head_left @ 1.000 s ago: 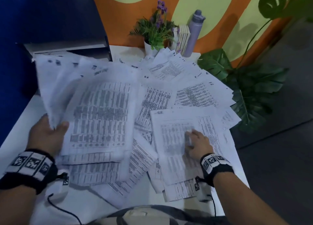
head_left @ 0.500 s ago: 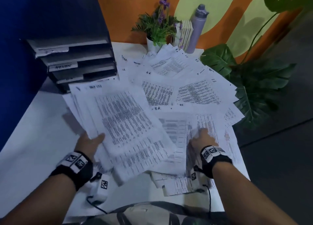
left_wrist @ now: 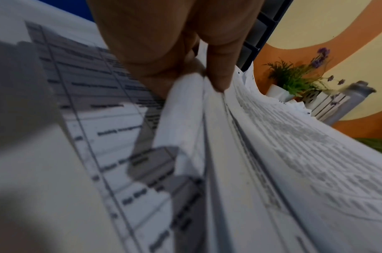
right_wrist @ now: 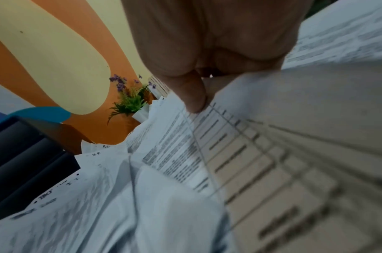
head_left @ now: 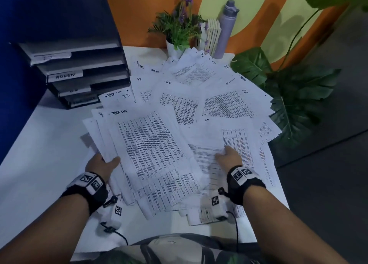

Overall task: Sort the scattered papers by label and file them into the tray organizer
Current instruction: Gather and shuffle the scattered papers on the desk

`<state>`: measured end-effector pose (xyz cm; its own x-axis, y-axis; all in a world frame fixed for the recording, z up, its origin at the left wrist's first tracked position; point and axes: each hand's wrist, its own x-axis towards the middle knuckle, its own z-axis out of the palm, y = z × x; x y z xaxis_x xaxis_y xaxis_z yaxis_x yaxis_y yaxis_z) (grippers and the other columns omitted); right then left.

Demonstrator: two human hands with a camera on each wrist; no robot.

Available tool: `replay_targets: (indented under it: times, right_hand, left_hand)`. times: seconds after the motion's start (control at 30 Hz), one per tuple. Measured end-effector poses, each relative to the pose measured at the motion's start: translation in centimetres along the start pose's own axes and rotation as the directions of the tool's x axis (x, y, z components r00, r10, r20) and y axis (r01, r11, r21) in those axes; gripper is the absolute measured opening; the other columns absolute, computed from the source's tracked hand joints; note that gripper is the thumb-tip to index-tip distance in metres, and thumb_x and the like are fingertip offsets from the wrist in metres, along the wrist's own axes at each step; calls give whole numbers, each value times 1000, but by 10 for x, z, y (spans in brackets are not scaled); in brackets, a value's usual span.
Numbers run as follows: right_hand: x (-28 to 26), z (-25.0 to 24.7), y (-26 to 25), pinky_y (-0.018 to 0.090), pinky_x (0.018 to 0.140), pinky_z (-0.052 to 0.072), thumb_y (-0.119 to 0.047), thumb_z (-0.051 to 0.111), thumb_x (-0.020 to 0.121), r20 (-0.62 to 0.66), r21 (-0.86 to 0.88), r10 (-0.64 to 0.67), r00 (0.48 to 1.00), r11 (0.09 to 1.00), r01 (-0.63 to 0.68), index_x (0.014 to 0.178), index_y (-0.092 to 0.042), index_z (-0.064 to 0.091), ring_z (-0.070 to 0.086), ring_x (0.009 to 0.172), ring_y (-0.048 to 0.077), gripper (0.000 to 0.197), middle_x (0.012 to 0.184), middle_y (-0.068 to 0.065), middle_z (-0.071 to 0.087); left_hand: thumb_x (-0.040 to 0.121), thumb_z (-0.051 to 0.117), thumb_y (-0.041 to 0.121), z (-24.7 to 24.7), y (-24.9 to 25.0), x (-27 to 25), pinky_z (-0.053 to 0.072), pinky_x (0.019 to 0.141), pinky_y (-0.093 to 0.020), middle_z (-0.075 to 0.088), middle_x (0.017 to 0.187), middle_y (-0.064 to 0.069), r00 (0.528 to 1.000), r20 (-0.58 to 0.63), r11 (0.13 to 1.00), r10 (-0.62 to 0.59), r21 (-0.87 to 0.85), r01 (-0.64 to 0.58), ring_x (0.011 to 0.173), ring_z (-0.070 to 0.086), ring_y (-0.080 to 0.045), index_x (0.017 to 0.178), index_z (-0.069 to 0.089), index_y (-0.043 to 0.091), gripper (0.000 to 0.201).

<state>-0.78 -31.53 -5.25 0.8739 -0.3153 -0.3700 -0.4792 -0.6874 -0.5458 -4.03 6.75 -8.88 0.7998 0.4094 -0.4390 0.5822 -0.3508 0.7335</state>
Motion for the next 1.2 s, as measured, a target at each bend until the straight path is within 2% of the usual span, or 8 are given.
replay_targets:
  times: [0.1,0.23,0.47,0.6,0.7,0.8,0.9,1.2]
  right_hand:
    - [8,-22,0,42,79,49,-12,54,93,-207,41,-19,978,999,28,90,4,53,55,88,29,16,89,16,55]
    - [28,-55,11,34,65,37,-12,54,92,-395,137,13,918,990,45,63,-13,29,41,71,25,38,66,8,38]
    - [25,-77,-13,34,65,42,-24,56,89,-530,553,94,843,791,260,82,-7,46,45,68,20,21,74,6,46]
    - [10,-55,-36,31,61,40,-26,61,85,-425,729,102,899,628,273,80,-13,43,42,66,17,23,73,5,44]
    - [-10,-18,-48,38,72,55,-27,69,82,-215,708,64,975,697,111,84,-19,54,63,76,23,17,84,2,64]
    - [-35,17,-51,38,77,57,-26,69,87,30,662,48,998,747,-56,89,-22,57,67,81,20,13,89,2,68]
    - [-47,33,-47,48,81,57,-42,66,87,195,580,-4,981,807,-112,89,-20,58,69,86,28,24,89,7,68]
    - [19,-35,15,33,76,50,-22,56,91,-156,-40,35,987,998,-42,98,-7,63,60,84,31,17,97,15,63]
  left_hand:
    - [89,67,18,-9,1,1,41,90,-32,60,127,-17,996,-87,999,-38,28,41,112,58,-34,130,54,5,45]
    - [88,67,20,-31,-8,1,43,85,-32,61,123,-14,982,-155,993,-111,-62,102,99,58,-29,129,56,8,44]
    - [79,78,24,-28,-1,-12,41,102,-43,49,138,-17,990,-135,996,-35,74,45,122,50,-36,137,36,6,74]
    - [87,69,14,-7,0,-13,40,105,-43,52,137,-12,998,-61,995,-25,-94,19,120,52,-30,139,37,14,62]
    - [89,67,20,10,3,-18,37,108,-44,52,136,-6,999,-28,972,17,-235,-23,125,49,-28,142,37,18,60]
    - [73,70,62,22,7,-23,33,112,-45,43,146,2,999,-29,972,-28,-233,21,133,42,-25,147,27,26,93]
    - [69,83,41,24,4,-23,37,110,-46,44,145,-1,998,-61,986,-24,-166,14,130,45,-25,147,28,25,97]
    - [79,58,-8,-17,8,-16,46,89,-36,60,116,-8,1000,14,999,17,42,-17,105,57,-28,134,47,19,63]
